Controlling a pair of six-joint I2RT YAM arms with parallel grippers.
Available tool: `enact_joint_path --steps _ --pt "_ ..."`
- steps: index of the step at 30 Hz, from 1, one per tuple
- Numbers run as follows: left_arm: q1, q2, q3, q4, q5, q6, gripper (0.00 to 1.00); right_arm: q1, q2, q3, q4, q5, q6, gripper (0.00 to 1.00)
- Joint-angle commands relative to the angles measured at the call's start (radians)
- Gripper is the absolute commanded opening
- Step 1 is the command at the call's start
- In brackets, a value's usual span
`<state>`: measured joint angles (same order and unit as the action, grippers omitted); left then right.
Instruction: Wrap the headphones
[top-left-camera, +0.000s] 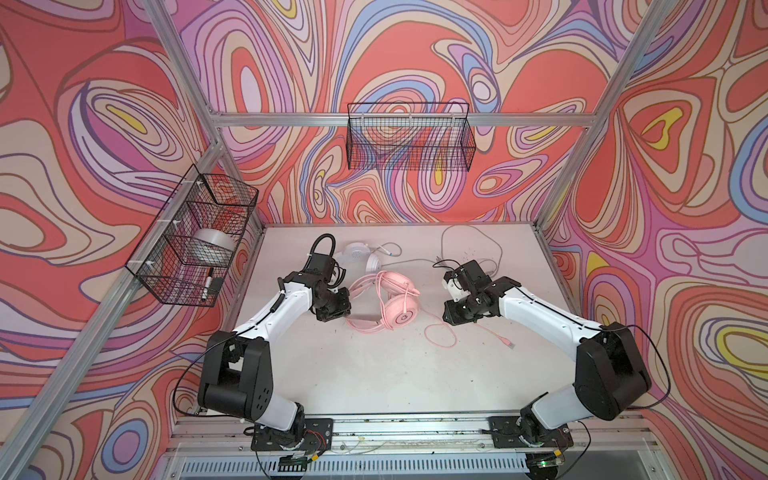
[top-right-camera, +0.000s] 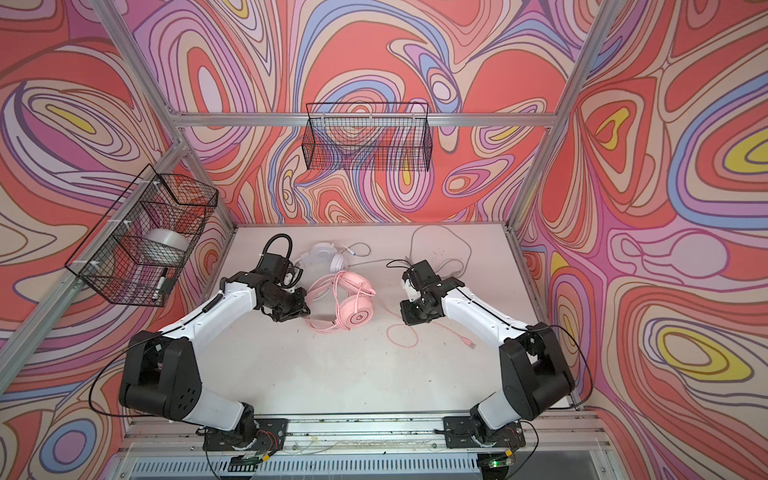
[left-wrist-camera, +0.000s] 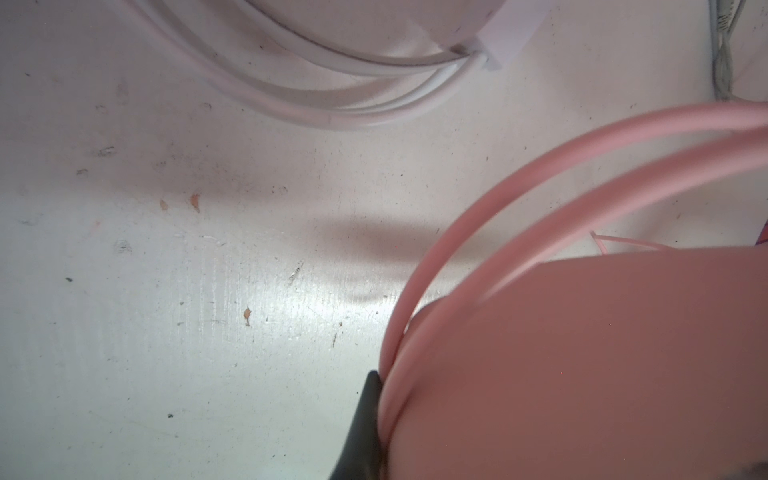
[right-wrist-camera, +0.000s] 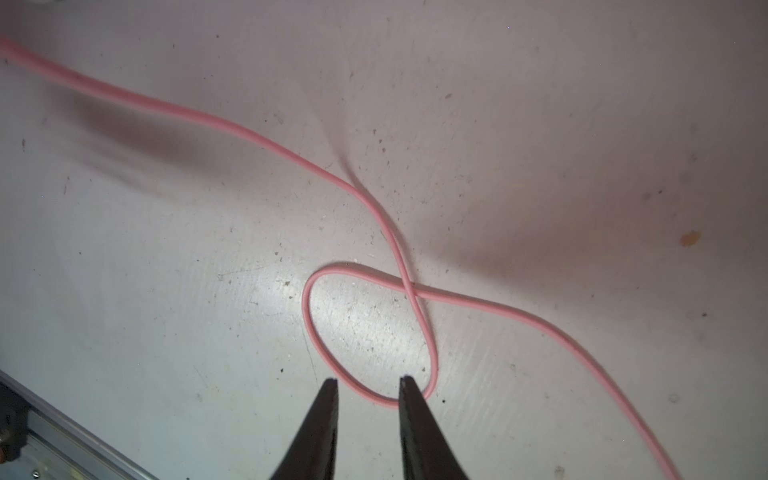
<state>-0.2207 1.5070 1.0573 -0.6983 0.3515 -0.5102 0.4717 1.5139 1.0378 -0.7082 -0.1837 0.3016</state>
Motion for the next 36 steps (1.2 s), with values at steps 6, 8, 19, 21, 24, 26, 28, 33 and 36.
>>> enact_joint_path --steps 6,8,19,21,24,26,28,33,36 --pt "0.009 -0.004 -0.012 0.050 0.048 -0.022 0.00 0.127 -0.062 -0.087 0.078 0.063 0.554 0.34" --pt "0.009 -0.005 -0.014 0.050 0.048 -0.023 0.00 0.153 -0.059 -0.106 0.082 0.088 0.631 0.35" --pt "0.009 0.000 -0.022 0.063 0.051 -0.017 0.00 0.191 -0.127 -0.289 0.140 0.139 1.050 0.38" --pt "0.009 0.004 -0.023 0.066 0.054 -0.018 0.00 0.191 -0.129 -0.298 0.143 0.146 1.093 0.38" --pt "0.009 0.008 -0.023 0.069 0.055 -0.016 0.00 0.196 -0.121 -0.297 0.127 0.170 1.134 0.38" --pt "0.009 0.011 -0.023 0.071 0.054 -0.014 0.00 0.196 -0.110 -0.297 0.124 0.182 1.149 0.37" --pt "0.009 0.013 -0.022 0.072 0.056 -0.011 0.00 0.196 -0.090 -0.302 0.126 0.183 1.167 0.36" --pt "0.011 0.022 -0.022 0.077 0.058 -0.008 0.00 0.196 -0.018 -0.284 0.134 0.194 1.156 0.33" --pt "0.012 0.024 -0.020 0.075 0.059 -0.002 0.00 0.196 0.022 -0.268 0.142 0.193 1.149 0.32"
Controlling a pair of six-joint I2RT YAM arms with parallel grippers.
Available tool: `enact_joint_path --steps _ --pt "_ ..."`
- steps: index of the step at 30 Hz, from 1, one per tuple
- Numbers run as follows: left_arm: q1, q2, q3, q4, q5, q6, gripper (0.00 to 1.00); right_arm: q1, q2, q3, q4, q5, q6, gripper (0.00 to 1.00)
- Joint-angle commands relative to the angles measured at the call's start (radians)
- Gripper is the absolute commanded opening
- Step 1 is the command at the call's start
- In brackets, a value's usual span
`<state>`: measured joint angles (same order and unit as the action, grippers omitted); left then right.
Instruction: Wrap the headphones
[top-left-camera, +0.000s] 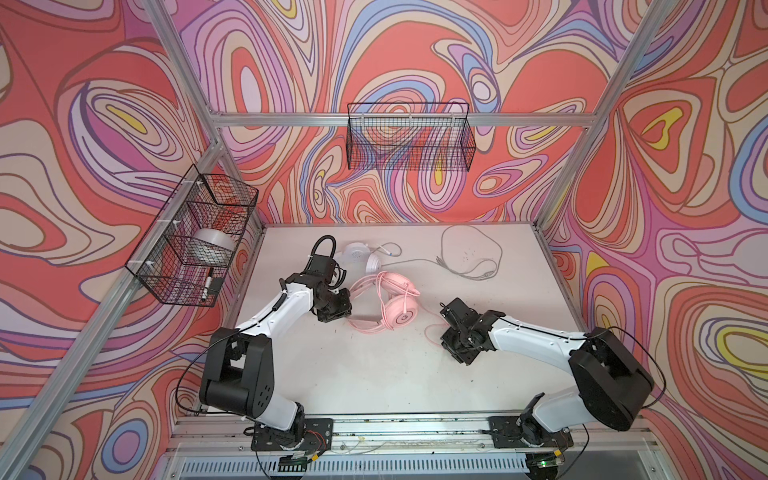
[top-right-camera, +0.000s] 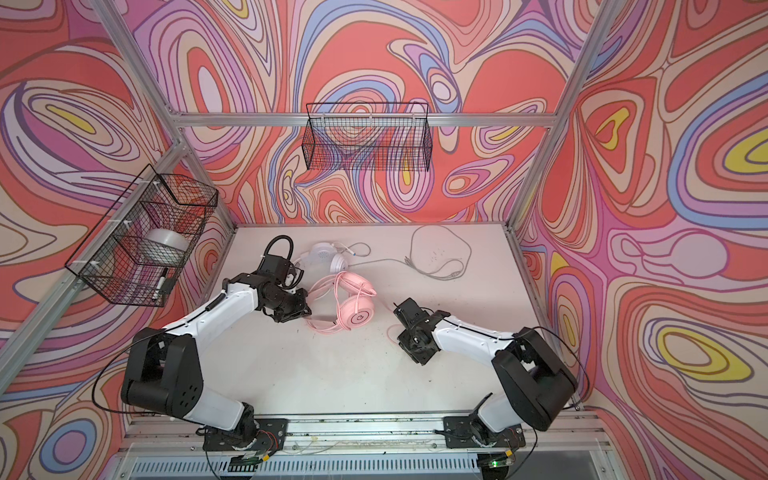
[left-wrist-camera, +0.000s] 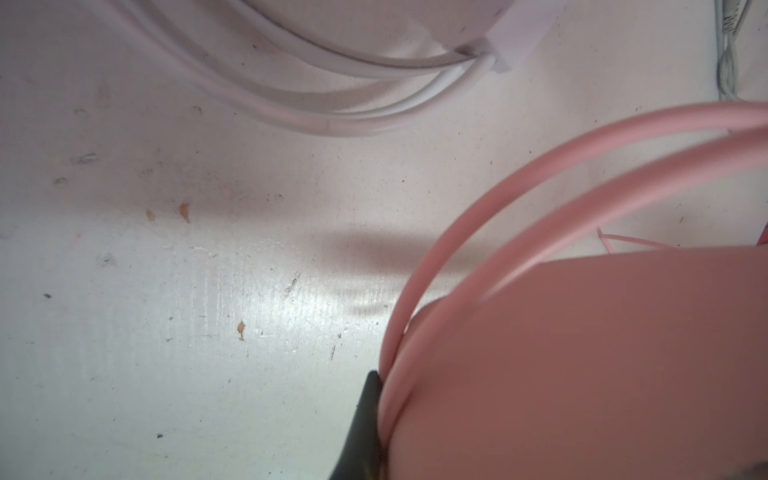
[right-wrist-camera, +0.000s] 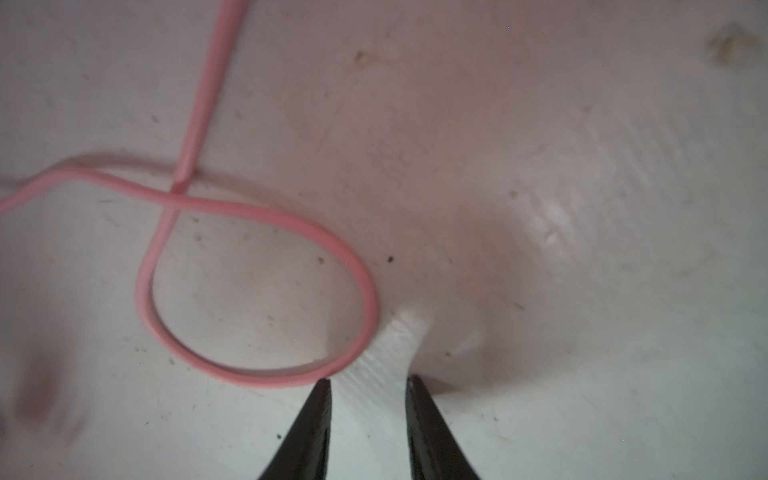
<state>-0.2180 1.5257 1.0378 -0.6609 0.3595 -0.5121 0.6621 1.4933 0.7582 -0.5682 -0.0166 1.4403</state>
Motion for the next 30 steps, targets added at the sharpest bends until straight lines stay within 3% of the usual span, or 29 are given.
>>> enact_joint_path --steps 1,7,13,25,30 --pt "0.009 0.005 0.000 0.038 0.053 0.001 0.00 0.005 0.048 0.012 0.003 0.034 0.013 0.32" --pt "0.016 0.000 -0.011 0.045 0.056 0.004 0.00 0.004 0.078 0.026 -0.012 0.058 0.008 0.32" --pt "0.023 -0.001 -0.022 0.050 0.067 0.006 0.00 0.002 0.136 0.024 -0.025 -0.002 -0.024 0.29" --pt "0.045 -0.021 -0.035 0.051 0.076 0.012 0.00 -0.006 0.343 0.172 -0.158 -0.040 -0.280 0.04" --pt "0.055 -0.024 -0.033 0.049 0.074 0.008 0.00 -0.006 0.298 0.184 -0.176 0.035 -0.349 0.00"
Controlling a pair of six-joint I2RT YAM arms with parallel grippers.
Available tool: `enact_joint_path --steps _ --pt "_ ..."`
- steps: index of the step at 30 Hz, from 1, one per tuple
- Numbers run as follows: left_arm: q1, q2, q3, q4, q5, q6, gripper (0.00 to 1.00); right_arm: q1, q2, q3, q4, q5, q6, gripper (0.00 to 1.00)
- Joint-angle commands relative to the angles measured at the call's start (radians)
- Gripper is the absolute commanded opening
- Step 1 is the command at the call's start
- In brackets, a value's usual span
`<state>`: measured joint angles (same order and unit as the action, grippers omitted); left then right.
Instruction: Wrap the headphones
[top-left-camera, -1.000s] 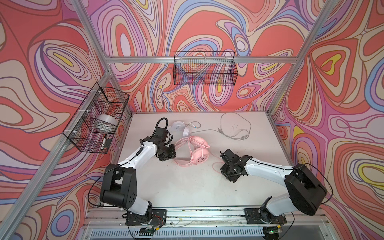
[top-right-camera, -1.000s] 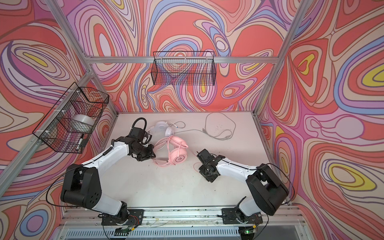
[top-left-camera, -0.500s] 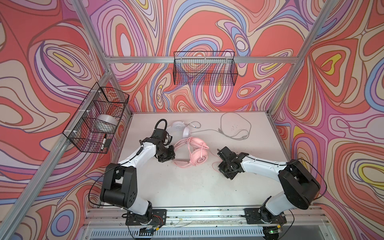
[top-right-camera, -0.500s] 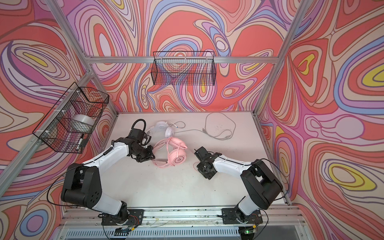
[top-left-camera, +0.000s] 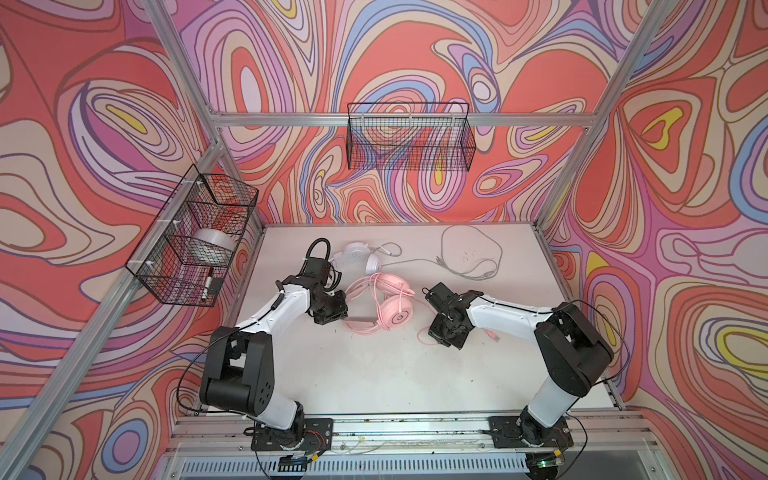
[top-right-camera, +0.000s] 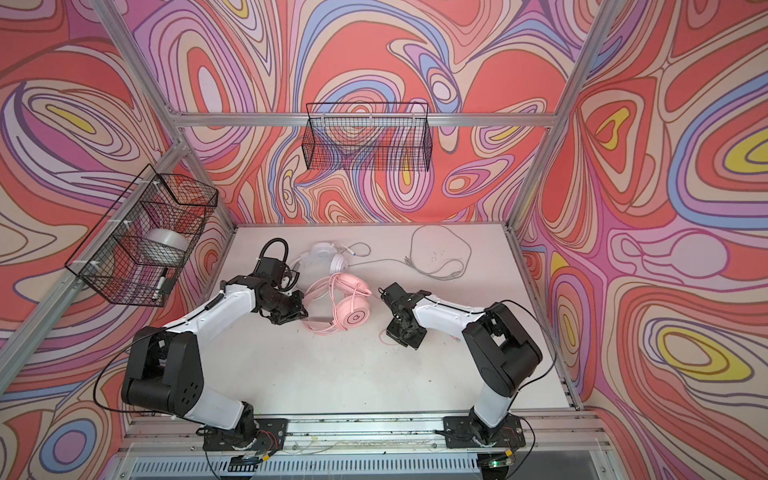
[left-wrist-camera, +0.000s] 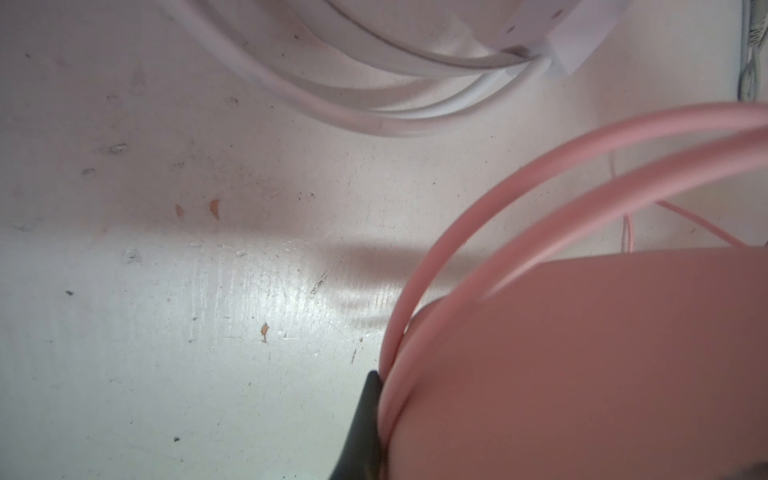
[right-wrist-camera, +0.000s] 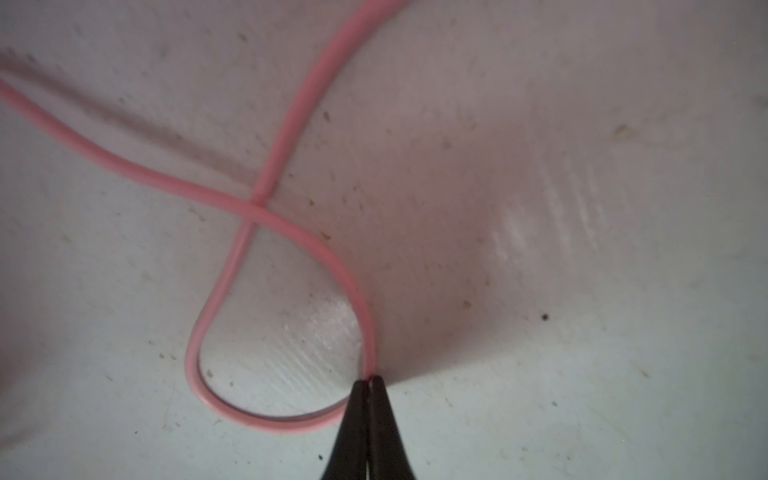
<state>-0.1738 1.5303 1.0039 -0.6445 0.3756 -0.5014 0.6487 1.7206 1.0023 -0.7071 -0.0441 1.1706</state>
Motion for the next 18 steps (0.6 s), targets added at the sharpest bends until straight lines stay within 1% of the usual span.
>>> enact_joint_path --steps 1,6,10,14,16,18 --pt "0.013 -0.030 0.002 0.035 0.058 -0.007 0.00 0.008 0.057 -0.050 -0.056 0.094 -0.107 0.00" --pt "0.016 -0.030 0.021 0.050 0.053 -0.056 0.00 0.015 -0.086 0.044 -0.190 0.291 -0.322 0.00" --pt "0.016 -0.020 0.060 0.054 0.030 -0.086 0.00 0.019 -0.189 0.088 -0.242 0.389 -0.495 0.00" --pt "0.016 -0.012 0.104 0.047 0.002 -0.129 0.00 0.020 -0.280 0.094 -0.223 0.366 -0.698 0.00" --pt "0.016 -0.012 0.118 0.055 0.010 -0.144 0.00 0.020 -0.311 0.098 -0.226 0.361 -0.766 0.00" --pt "0.017 -0.012 0.130 0.059 0.021 -0.155 0.00 0.020 -0.330 0.100 -0.229 0.351 -0.804 0.00"
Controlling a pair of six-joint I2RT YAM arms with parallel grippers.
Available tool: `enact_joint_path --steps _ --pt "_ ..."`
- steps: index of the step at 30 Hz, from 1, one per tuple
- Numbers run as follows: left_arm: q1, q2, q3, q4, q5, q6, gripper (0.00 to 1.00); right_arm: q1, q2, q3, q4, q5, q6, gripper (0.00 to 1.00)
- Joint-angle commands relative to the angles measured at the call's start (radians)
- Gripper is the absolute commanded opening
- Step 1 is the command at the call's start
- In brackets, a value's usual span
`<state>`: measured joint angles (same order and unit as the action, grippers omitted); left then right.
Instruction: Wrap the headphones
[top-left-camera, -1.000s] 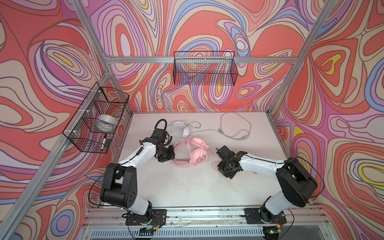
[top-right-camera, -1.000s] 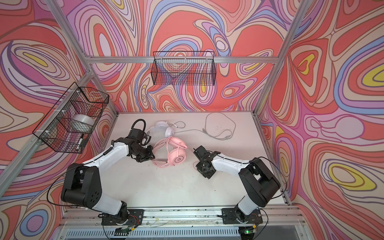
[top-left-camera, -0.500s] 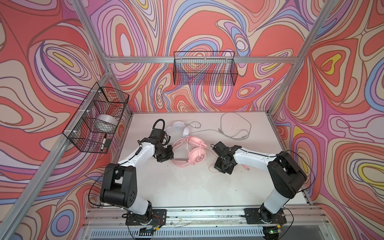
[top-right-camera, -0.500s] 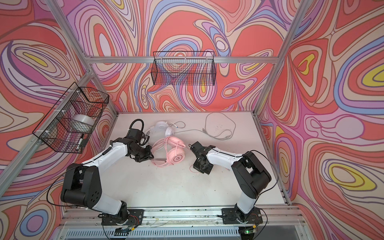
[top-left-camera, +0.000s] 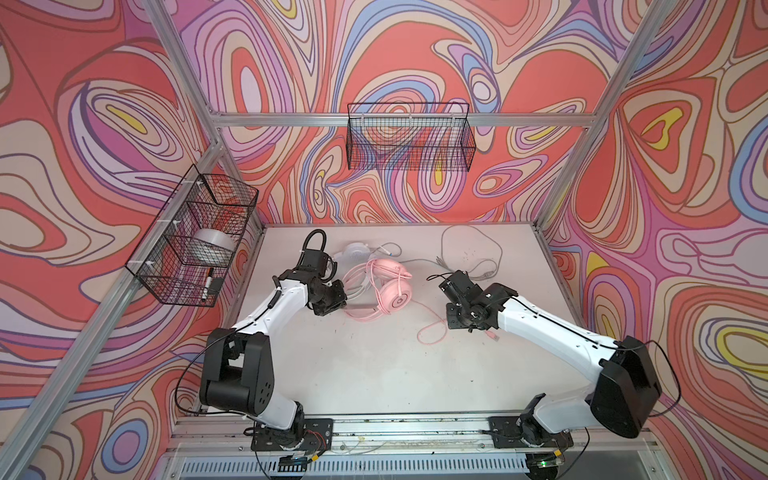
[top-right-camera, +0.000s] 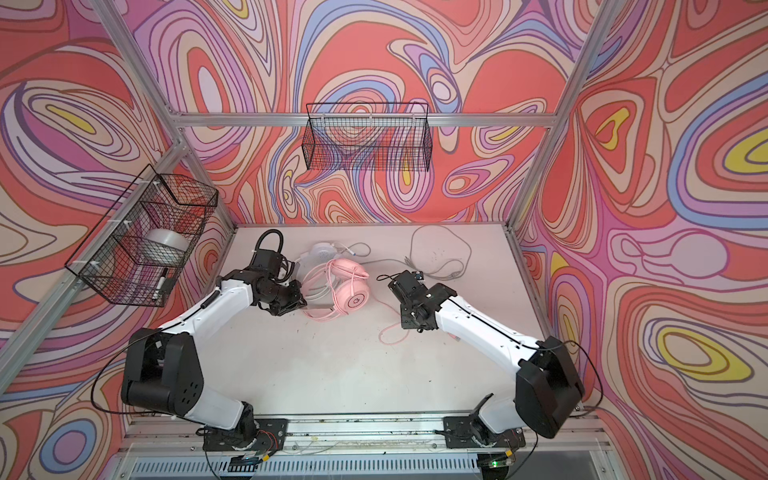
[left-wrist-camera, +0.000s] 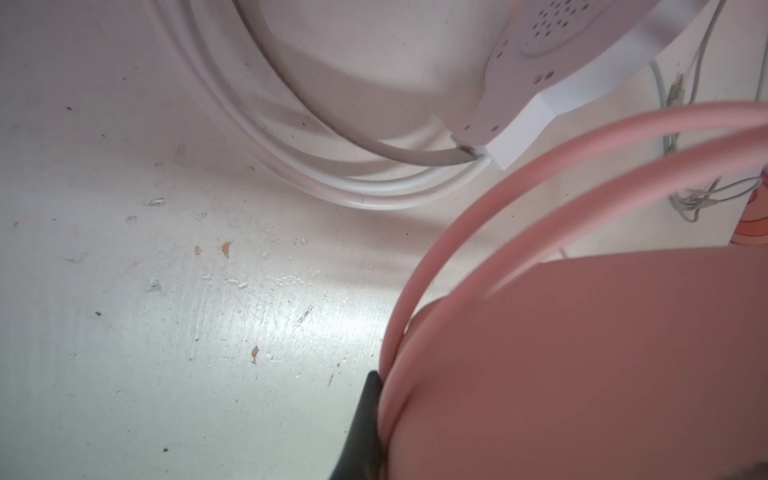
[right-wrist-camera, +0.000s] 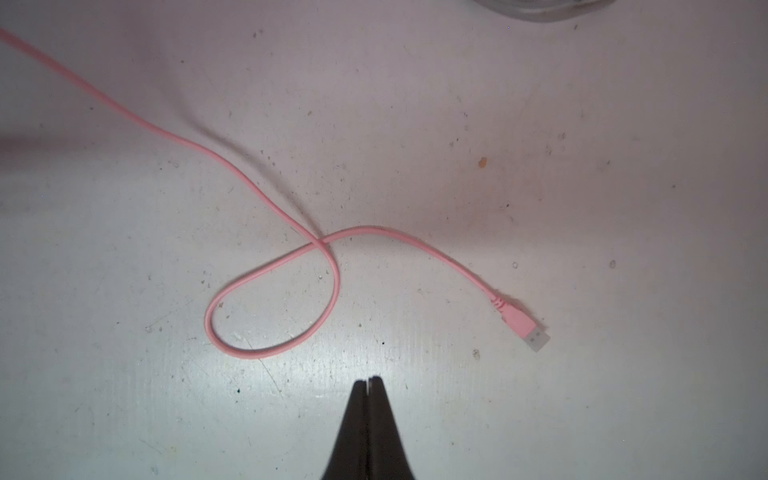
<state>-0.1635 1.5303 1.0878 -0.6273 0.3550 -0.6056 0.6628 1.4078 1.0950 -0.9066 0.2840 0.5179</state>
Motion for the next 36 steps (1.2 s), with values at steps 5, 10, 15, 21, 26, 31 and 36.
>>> enact_joint_path --steps 5,10,15,21,26,31,36 --pt "0.005 -0.030 0.032 0.040 0.043 -0.057 0.00 0.006 0.000 0.000 0.001 -0.076 0.007 0.00" --pt "0.005 -0.044 0.006 0.036 0.057 -0.051 0.00 0.004 0.097 -0.009 0.043 -0.233 0.274 0.01" --pt "0.005 -0.056 -0.012 0.030 0.081 -0.028 0.00 -0.003 0.102 -0.058 0.131 -0.235 0.373 0.11" --pt "0.006 -0.065 -0.006 -0.011 0.088 0.027 0.00 -0.197 0.124 -0.006 -0.035 -0.187 0.177 0.18" --pt "0.005 -0.064 -0.009 -0.004 0.094 0.026 0.00 -0.333 0.184 0.064 -0.180 -0.114 -0.043 0.33" --pt "0.005 -0.045 -0.010 0.009 0.109 0.023 0.00 -0.373 0.269 0.078 -0.190 -0.117 -0.326 0.47" --pt "0.005 -0.022 0.017 -0.017 0.114 0.042 0.00 -0.377 0.340 0.061 -0.129 -0.117 -0.456 0.51"
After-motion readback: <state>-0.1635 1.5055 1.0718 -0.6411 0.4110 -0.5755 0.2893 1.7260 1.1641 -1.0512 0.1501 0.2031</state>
